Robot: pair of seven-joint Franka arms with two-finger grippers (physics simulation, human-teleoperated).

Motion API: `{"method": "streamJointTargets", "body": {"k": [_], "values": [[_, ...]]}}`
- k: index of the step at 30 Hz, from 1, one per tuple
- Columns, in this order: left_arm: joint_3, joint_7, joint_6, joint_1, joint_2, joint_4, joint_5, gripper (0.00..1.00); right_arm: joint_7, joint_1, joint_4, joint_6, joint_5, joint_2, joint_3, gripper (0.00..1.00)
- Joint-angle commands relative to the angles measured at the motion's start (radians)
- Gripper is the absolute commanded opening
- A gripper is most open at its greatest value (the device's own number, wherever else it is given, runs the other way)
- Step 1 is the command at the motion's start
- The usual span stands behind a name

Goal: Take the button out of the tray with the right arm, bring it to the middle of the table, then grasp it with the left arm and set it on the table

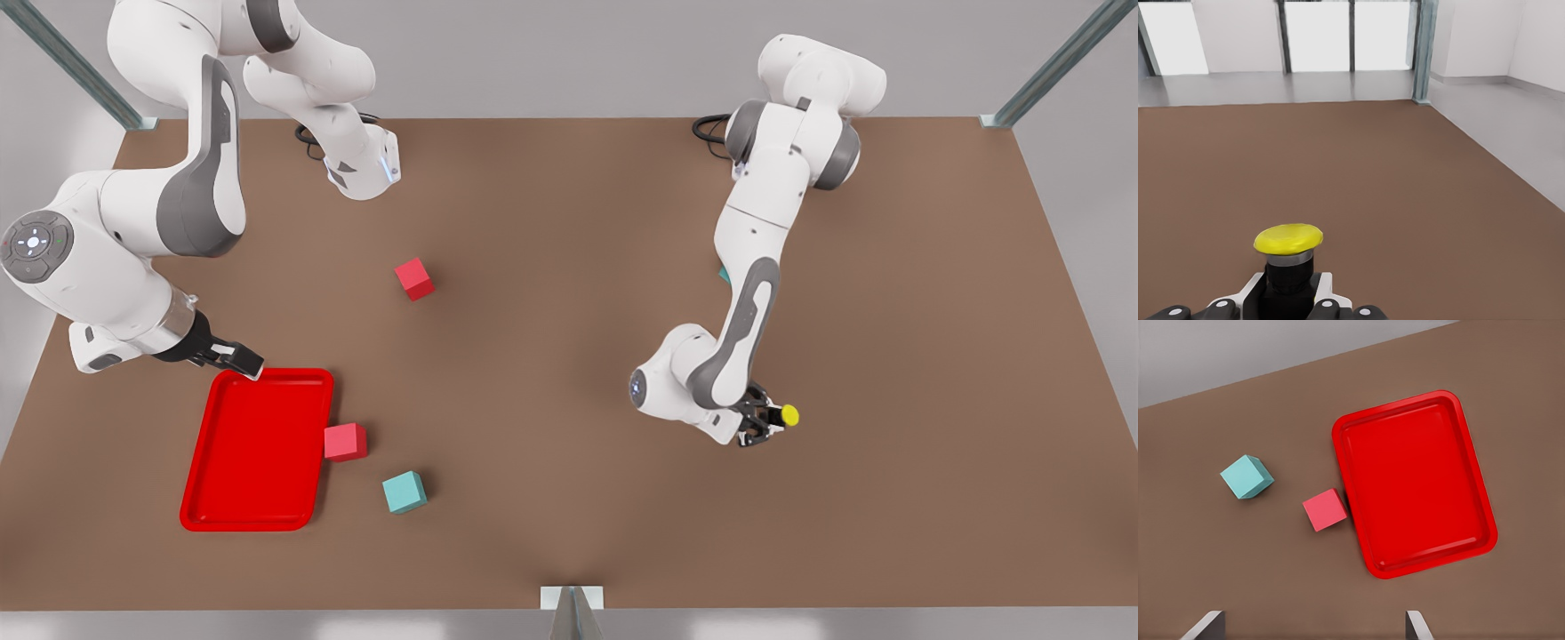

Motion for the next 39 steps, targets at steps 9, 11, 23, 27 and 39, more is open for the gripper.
{"method": "streamJointTargets", "body": {"k": [9, 11, 23, 27, 39], "values": [[0.006, -0.157, -0.061, -0.012, 0.054, -0.048, 0.133, 0.45, 0.012, 0.0, 0.001, 0.001, 0.001, -0.001, 0.0, 1.0], [0.005, -0.178, -0.061, -0.02, 0.074, -0.048, 0.136, 0.45, 0.012, 0.0, 0.001, 0.001, 0.001, 0.0, 0.0, 1.0], [0.006, -0.204, -0.061, -0.022, 0.095, -0.048, 0.151, 0.59, 0.015, 0.001, -0.001, 0.002, -0.001, -0.003, 0.0, 1.0], [0.006, -0.201, -0.067, -0.022, 0.111, -0.05, 0.169, 1.0, 0.015, 0.001, -0.001, 0.001, -0.001, -0.006, 0.0, 1.0], [-0.006, -0.192, -0.138, -0.163, 0.077, -0.048, 0.044, 1.0, 0.015, 0.0, -0.001, 0.001, -0.001, -0.003, 0.006, 1.0]]}}
